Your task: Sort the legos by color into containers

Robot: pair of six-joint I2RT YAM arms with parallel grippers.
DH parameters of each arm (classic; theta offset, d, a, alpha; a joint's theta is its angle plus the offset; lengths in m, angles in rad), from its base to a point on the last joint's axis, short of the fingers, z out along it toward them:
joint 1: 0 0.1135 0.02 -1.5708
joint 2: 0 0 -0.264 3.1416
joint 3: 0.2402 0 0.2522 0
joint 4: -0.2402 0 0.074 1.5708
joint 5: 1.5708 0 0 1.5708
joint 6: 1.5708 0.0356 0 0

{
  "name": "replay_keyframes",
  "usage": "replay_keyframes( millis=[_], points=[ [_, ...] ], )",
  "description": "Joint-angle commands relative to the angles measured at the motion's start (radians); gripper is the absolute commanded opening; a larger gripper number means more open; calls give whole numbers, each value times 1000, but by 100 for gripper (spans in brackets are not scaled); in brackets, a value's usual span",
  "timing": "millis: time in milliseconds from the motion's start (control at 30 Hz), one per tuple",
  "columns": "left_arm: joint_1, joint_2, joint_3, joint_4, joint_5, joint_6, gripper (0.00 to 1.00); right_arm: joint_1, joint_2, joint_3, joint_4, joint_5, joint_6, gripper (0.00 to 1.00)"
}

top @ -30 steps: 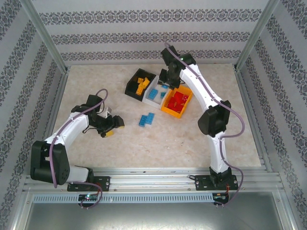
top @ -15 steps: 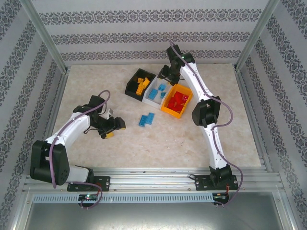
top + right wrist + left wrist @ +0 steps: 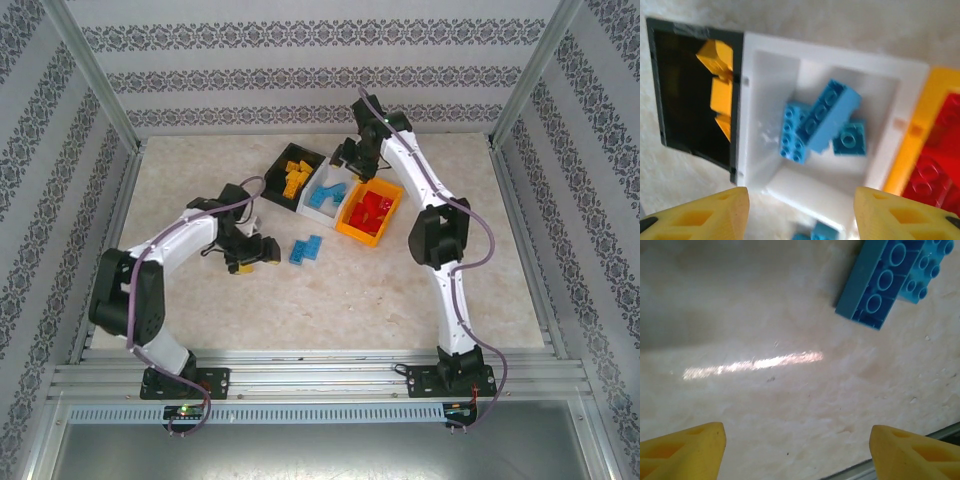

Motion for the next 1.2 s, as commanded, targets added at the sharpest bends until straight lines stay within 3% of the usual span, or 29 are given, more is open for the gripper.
replay_keyframes(
  millis=[0,233,500,700,933,1167],
  points=[
    [-49,74,80,-42,-46,87,75,25,-196,-158,5,43,-42,58],
    [-122,239,219,-65,-108,203,74,26,-572,-719,173,44,31,59],
    [-158,385,352,-101,-169,259,71,18,-820,-1047,198,66,72,59],
    [-172,412,362,-103,-182,262,68,32,-863,-1131,221,63,91,58],
    [-172,450,378,-98,-218,269,62,74,-817,-1112,232,62,95,58],
    [-172,455,408,-95,-222,272,38,117,-733,-1039,222,58,91,59]
  ],
)
